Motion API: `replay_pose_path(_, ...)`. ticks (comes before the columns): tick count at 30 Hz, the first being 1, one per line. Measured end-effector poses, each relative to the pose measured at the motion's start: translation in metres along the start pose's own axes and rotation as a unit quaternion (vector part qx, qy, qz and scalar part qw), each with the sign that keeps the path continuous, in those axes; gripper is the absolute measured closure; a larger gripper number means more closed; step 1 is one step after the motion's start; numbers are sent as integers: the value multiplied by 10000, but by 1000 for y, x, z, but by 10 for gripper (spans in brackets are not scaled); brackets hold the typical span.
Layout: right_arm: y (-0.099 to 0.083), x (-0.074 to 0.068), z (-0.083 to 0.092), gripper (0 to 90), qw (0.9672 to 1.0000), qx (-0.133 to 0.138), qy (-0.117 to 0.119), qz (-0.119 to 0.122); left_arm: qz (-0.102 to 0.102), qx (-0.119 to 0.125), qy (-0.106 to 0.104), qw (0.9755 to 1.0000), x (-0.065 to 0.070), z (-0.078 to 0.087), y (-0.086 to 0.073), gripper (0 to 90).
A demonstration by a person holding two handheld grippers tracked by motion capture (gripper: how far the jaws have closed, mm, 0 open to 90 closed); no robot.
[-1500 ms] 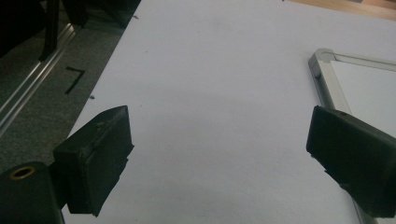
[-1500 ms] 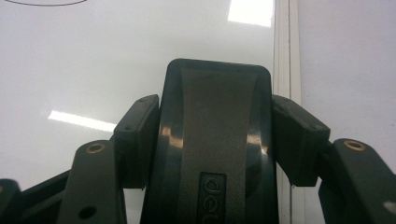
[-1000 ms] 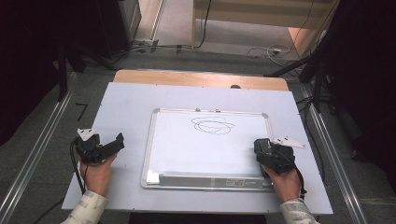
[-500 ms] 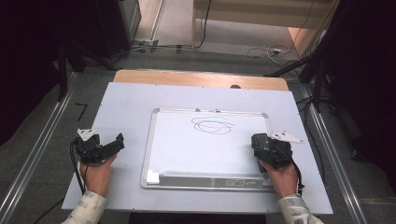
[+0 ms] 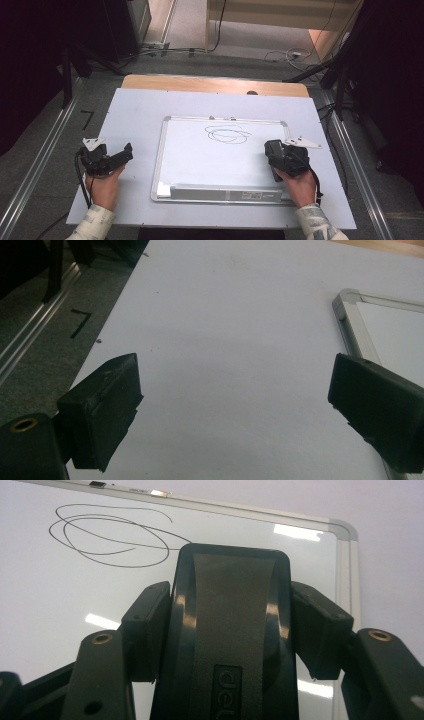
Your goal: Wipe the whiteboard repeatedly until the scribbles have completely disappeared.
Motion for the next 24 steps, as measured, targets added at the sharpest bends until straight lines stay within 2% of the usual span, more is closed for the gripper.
replay_pose_path(10, 13, -8, -9, 362, 9999, 10, 158, 38, 28, 0, 4, 10000, -1, 0, 0, 73)
replay_pose_path(24, 32, -11, -23, 361, 9996, -11, 177, 228, 47, -13, 25, 10000, -3, 0, -1, 73)
Point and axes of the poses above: each handheld gripper's, and its own axes: z roughly backward along the jaws, y roughly out of its top, x roughly to its right, the point moved 7 cm from there along -z, roughly forward along the jaws, and after that the axes turned 4 degrees about y, right-handed, at the moved point
